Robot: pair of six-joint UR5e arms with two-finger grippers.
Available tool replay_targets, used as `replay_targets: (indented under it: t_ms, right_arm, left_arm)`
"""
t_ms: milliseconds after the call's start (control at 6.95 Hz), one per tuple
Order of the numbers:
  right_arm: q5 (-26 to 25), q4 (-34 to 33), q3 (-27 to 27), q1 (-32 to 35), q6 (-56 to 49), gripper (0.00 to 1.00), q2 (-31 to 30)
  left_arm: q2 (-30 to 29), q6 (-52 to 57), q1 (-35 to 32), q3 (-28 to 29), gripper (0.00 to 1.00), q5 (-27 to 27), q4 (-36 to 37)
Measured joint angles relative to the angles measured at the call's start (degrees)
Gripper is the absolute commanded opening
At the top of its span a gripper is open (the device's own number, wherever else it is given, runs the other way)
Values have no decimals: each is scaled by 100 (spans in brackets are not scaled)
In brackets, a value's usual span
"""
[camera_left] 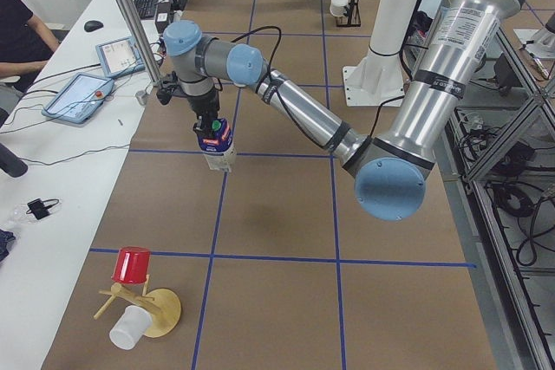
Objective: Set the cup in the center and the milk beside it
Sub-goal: 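Carry the milk carton with the left gripper beside the mug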
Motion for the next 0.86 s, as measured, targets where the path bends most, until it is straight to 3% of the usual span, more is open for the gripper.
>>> replay_targets:
  t_ms: [432,863]
  right_arm:
    - [-222,-60,-13,20,-62,100,-127]
    - [39,-608,21,21,-75,100,-98]
  left_arm:
    - [-1024,-2675,1456,20,0,194,-274]
    - [-2052,-4657,2567,1039,0,1056,-1360]
